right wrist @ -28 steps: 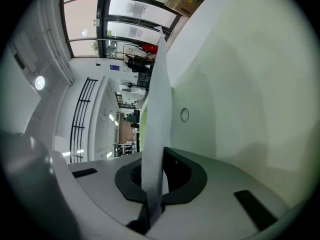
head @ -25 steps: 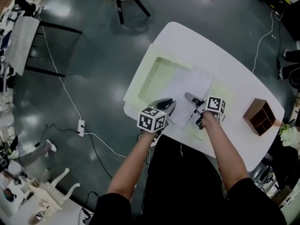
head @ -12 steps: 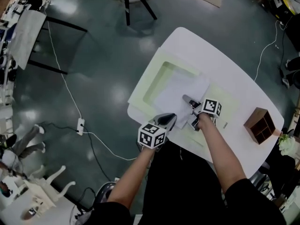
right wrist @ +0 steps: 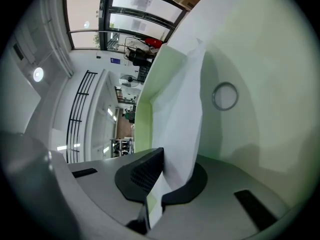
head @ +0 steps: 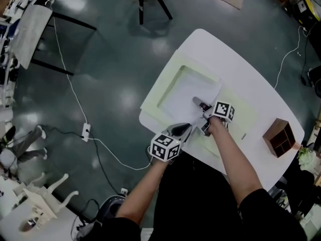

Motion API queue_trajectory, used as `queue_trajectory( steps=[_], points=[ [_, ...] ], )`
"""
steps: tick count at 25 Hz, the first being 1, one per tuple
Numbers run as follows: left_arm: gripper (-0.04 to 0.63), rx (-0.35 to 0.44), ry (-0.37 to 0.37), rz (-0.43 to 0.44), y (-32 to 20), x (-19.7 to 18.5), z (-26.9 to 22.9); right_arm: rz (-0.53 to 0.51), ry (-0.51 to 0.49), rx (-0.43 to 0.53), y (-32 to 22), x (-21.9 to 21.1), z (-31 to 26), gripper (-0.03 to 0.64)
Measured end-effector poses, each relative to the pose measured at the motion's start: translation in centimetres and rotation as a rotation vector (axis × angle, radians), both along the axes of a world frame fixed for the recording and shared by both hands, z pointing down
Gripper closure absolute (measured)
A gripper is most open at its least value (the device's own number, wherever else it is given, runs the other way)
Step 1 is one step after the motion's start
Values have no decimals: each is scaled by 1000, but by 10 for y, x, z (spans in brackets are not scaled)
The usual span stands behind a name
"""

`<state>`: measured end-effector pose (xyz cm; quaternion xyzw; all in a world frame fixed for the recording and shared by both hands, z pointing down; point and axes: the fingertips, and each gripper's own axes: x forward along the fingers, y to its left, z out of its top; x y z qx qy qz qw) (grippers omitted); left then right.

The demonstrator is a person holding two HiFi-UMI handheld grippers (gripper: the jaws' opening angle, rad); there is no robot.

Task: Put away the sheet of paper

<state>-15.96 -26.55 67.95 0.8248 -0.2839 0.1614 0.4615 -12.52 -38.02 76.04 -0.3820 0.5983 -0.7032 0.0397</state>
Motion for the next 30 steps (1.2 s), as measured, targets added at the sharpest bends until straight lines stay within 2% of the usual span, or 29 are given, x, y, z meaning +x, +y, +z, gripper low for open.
queue_trajectory(
  steps=[8,15,30],
  points=[
    [568,-6,-13,-5,2,-10,3,-10,6,-2,-10,-16,5,617],
    [568,6,-36,-97,-7,-32,8,-23,23,16,-12,-18,8,617],
    [568,13,-49,-111,-5,-44,8,-92,77,46,-21,-35,8,617]
  ],
)
